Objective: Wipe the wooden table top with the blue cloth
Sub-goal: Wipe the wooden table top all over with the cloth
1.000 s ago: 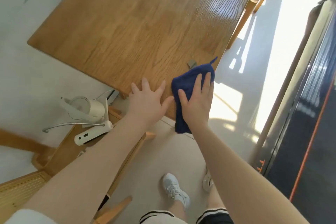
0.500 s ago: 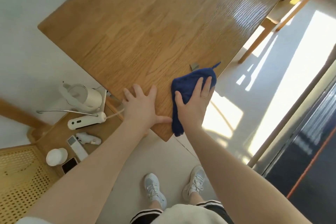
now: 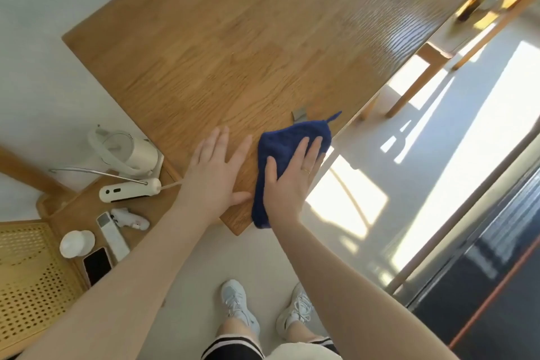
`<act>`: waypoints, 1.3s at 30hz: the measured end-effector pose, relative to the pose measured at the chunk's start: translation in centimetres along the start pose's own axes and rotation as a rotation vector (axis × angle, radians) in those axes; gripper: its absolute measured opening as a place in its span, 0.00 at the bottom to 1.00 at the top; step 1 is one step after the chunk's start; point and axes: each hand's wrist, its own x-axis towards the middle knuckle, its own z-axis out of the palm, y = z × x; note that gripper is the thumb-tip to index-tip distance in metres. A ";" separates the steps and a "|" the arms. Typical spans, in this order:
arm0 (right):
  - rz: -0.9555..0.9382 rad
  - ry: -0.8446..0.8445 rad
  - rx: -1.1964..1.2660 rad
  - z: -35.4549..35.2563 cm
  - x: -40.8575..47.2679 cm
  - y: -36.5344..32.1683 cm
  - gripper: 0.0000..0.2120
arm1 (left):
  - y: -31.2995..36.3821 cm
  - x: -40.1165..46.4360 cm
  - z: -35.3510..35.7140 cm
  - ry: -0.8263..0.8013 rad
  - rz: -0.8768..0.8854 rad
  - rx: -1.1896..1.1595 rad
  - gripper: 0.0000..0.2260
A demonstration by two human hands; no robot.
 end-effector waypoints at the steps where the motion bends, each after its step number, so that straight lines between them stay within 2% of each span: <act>1: -0.025 -0.008 0.032 0.2 -0.5 0.3 0.35 | 0.0 0.1 -0.1 0.062 0.077 0.030 0.46; 3: -0.037 0.006 0.120 -0.1 0.9 0.6 0.37 | 0.0 0.7 -0.5 0.174 0.181 0.048 0.43; 4: -0.020 0.034 0.160 -0.6 2.3 0.7 0.38 | -0.1 1.1 -0.7 0.177 0.200 0.043 0.42; 8: 0.090 0.152 0.151 -3.5 10.1 0.3 0.38 | 0.0 3.4 -2.2 0.026 0.156 -0.072 0.36; 11: 0.122 0.174 0.137 -4.8 12.6 0.1 0.37 | 1.1 6.6 -3.2 -0.007 0.197 -0.104 0.35; 18: 0.105 0.137 0.246 -3.0 8.1 0.2 0.35 | 5.0 14.3 -6.3 -0.008 0.371 0.061 0.49; 26: 0.142 0.257 0.077 -8.1 21.4 0.8 0.34 | 5.5 20.5 -6.7 -0.146 0.433 0.228 0.57; 30: 0.164 0.256 0.042 -8.0 21.0 0.6 0.33 | 5.6 20.7 -6.9 -0.160 0.452 0.187 0.59; 35: 0.090 0.194 0.005 -6.3 17.1 0.6 0.32 | 6.1 20.6 -7.3 -0.190 0.424 0.150 0.60; 39: 0.087 0.218 -0.044 -8.6 23.3 1.0 0.31 | 6.1 20.8 -7.6 -0.195 0.410 0.162 0.59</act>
